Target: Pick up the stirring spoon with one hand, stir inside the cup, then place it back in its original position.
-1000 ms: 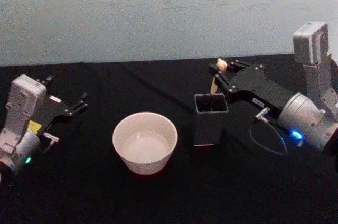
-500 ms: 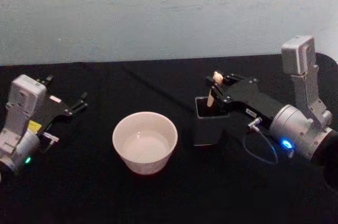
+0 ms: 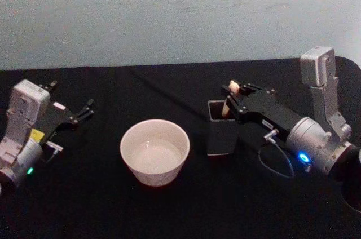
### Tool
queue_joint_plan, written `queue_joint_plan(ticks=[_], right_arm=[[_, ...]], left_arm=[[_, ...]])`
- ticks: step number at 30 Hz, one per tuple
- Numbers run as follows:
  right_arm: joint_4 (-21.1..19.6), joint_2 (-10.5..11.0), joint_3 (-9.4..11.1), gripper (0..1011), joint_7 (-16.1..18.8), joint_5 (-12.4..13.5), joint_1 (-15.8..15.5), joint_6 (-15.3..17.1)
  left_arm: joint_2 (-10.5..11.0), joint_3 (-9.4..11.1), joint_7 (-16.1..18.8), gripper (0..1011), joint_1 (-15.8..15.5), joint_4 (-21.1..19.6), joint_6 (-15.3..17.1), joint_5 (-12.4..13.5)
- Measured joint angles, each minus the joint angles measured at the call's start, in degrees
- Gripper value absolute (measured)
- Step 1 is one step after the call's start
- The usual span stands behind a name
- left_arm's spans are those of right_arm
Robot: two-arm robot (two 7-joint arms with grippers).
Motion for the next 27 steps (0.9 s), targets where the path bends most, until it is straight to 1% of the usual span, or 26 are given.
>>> queue_joint_plan(ticks=[10, 27], right_arm=[[1.15, -0.85, 0.3, 214, -0.24, -0.3, -0.01, -0.37], [1.32, -1.01, 0.35, 214, -0.42, -0.58, -0.06, -0.11]], left_arm=[[0.0, 0.0, 0.0, 1001, 0.0, 0.0, 0.0, 0.0], [0.0, 0.0, 0.0, 1001, 0.0, 0.0, 0.0, 0.0]])
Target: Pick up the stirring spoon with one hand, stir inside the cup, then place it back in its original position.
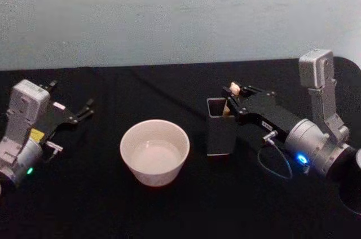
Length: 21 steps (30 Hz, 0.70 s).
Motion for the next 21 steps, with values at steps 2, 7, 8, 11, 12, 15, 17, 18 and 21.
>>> queue_joint_plan(ticks=[2, 7, 8, 11, 12, 15, 17, 18, 21], right_arm=[[0.0, 0.0, 0.0, 214, 0.01, 0.0, 0.0, 0.0], [-0.01, 0.03, 0.0, 268, 0.02, 0.0, 0.01, -0.01], [-0.01, 0.03, 0.0, 327, 0.02, 0.01, 0.0, -0.02], [-0.01, 0.03, 0.0, 385, 0.03, 0.01, 0.01, -0.03], [-0.02, 0.03, 0.0, 447, 0.04, 0.02, 0.01, -0.03], [-0.02, 0.03, 0.0, 507, 0.05, 0.02, 0.0, -0.03], [-0.02, 0.03, 0.0, 611, 0.05, 0.03, 0.01, -0.03], [-0.02, 0.03, 0.0, 611, 0.06, 0.04, 0.01, -0.03], [-0.02, 0.03, 0.0, 708, 0.07, 0.05, 0.0, -0.04]], left_arm=[[0.0, 0.0, 0.0, 1001, 0.0, 0.0, 0.0, 0.0], [0.0, 0.0, 0.0, 1002, 0.0, 0.0, 0.0, 0.0], [0.0, 0.0, 0.0, 1001, 0.0, 0.0, 0.0, 0.0], [0.0, 0.0, 0.0, 1002, 0.0, 0.0, 0.0, 0.0], [0.0, 0.0, 0.0, 1001, 0.0, 0.0, 0.0, 0.0], [0.0, 0.0, 0.0, 1001, 0.0, 0.0, 0.0, 0.0], [0.0, 0.0, 0.0, 1001, 0.0, 0.0, 0.0, 0.0], [0.0, 0.0, 0.0, 1001, 0.0, 0.0, 0.0, 0.0], [0.0, 0.0, 0.0, 1001, 0.0, 0.0, 0.0, 0.0]])
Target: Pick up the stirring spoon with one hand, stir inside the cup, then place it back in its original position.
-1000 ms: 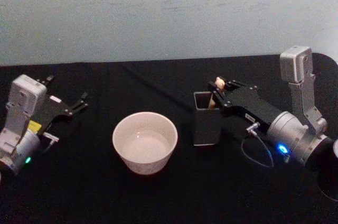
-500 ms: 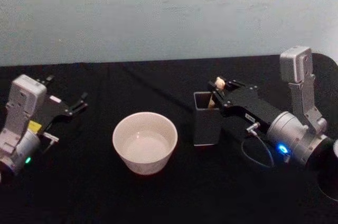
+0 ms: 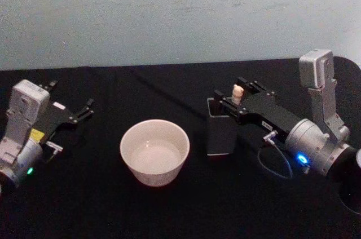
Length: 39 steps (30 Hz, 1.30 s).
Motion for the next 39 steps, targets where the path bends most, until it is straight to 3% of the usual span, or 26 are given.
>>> queue_joint_plan(ticks=[11, 20, 25, 30, 32, 39], right_arm=[[0.0, 0.0, 0.0, 1003, 0.03, 0.05, 0.0, 0.0], [-1.31, -0.68, 1.54, 1002, 0.28, 0.85, 0.76, -2.65], [-2.19, -2.12, 4.43, 1002, -1.75, 1.13, 2.38, -6.31], [0.23, -3.47, 6.06, 1002, -6.09, -2.71, 3.84, -8.44], [3.24, -3.7, 6.15, 1002, -8.04, -5.76, 4.17, -8.79], [8.15, -3.7, 5.37, 1002, -9.1, -9.68, 2.61, -7.35]], left_arm=[[0.0, 0.0, 0.0, 1001, 0.0, 0.0, 0.0, 0.0], [0.0, 0.0, 0.0, 1001, 0.0, 0.0, 0.0, 0.0], [0.0, 0.0, 0.0, 1001, 0.0, 0.0, 0.0, 0.0], [0.0, 0.0, 0.0, 1001, 0.0, 0.0, 0.0, 0.0], [0.0, 0.0, 0.0, 1001, 0.0, 0.0, 0.0, 0.0], [0.0, 0.0, 0.0, 1001, 0.0, 0.0, 0.0, 0.01]])
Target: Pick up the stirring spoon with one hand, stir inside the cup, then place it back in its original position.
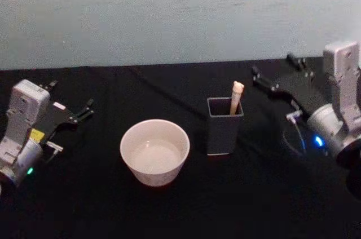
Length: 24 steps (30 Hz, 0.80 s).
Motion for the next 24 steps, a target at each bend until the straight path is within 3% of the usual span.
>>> queue_joint_plan(ticks=[13, 24], right_arm=[[4.61, -1.53, -0.61, 1002, 0.74, -2.72, -1.21, 2.8], [4.35, -1.4, -0.6, 1002, 0.77, -2.69, -1.21, 2.76]], left_arm=[[0.0, 0.0, 0.0, 1001, 0.0, 0.0, 0.0, 0.0], [0.0, 0.0, 0.0, 1001, 0.0, 0.0, 0.0, 0.0]])
